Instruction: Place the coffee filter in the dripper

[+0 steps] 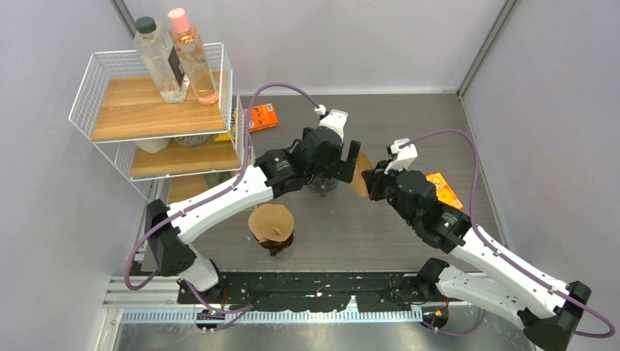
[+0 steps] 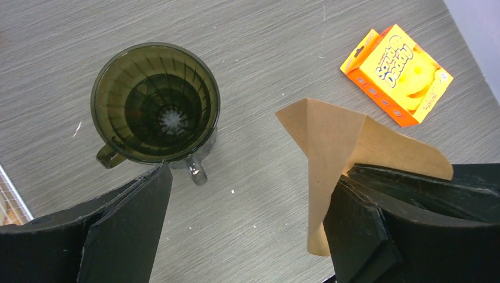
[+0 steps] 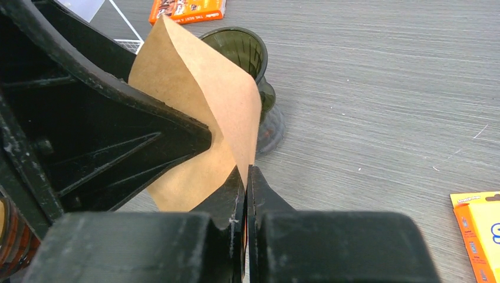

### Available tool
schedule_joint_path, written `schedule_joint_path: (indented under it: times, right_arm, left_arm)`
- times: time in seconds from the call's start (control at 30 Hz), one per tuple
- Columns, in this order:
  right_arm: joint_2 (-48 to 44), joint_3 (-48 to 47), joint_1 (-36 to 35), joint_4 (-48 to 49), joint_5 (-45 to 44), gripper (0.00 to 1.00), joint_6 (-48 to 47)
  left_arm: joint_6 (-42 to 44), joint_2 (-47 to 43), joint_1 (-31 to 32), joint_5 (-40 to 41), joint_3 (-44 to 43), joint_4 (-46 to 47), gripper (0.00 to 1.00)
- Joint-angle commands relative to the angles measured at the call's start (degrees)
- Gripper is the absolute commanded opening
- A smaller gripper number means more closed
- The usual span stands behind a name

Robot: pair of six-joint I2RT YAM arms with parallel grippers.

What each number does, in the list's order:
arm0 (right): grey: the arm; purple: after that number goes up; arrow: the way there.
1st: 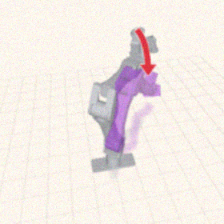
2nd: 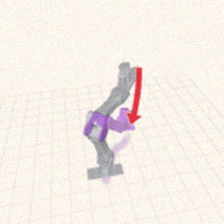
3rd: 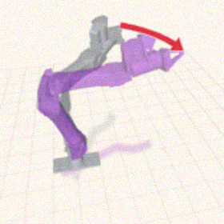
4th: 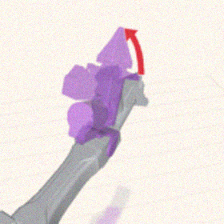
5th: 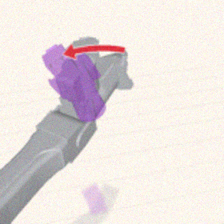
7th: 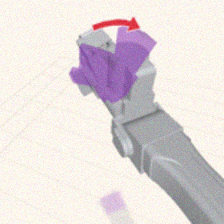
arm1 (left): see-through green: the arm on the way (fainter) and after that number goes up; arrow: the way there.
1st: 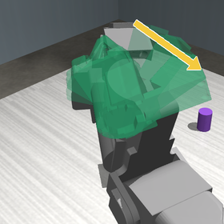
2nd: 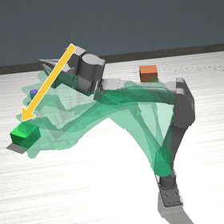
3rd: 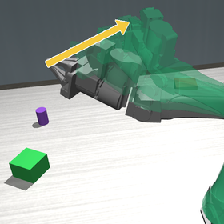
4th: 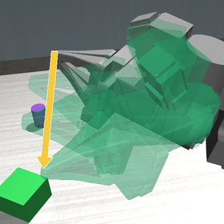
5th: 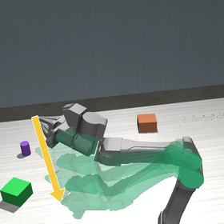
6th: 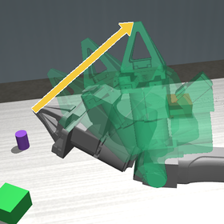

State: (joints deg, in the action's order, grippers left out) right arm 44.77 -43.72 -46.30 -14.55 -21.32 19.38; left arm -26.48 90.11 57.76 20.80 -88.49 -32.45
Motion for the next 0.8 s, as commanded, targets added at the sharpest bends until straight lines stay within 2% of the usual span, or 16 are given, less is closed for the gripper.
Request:
schedule_joint_path:
  times: [0.0,0.1,0.27,0.43,0.67,0.77]
  right_arm:
    - [0.2,-1.4,-0.6,4.9,-0.6,0.05,0.6]
    - [0.4,-0.9,-1.0,7.1,-0.8,0.05,1.5]
    - [0.3,0.6,-2.1,10.8,-2.2,0.05,2.6]
    - [0.4,1.2,-2.9,12.4,-4.0,0.05,3.0]
    - [2.0,1.2,-3.8,12.9,-6.6,0.05,3.5]
    - [2.7,0.8,-4.0,12.0,-8.6,0.05,3.6]
  left_arm:
    - [-2.4,-1.9,0.2,-1.8,-0.8,4.9,0.99]
    - [-4.0,-1.3,0.3,-2.4,-0.8,6.7,0.95]
    - [-5.4,0.6,0.2,-2.4,-2.0,6.9,0.80]
    - [-6.3,1.8,0.3,-1.1,-2.7,6.8,0.62]
    - [-6.0,3.1,0.3,-0.2,-3.7,6.3,0.29]
    - [-5.8,3.5,0.3,0.3,-4.5,4.9,0.21]
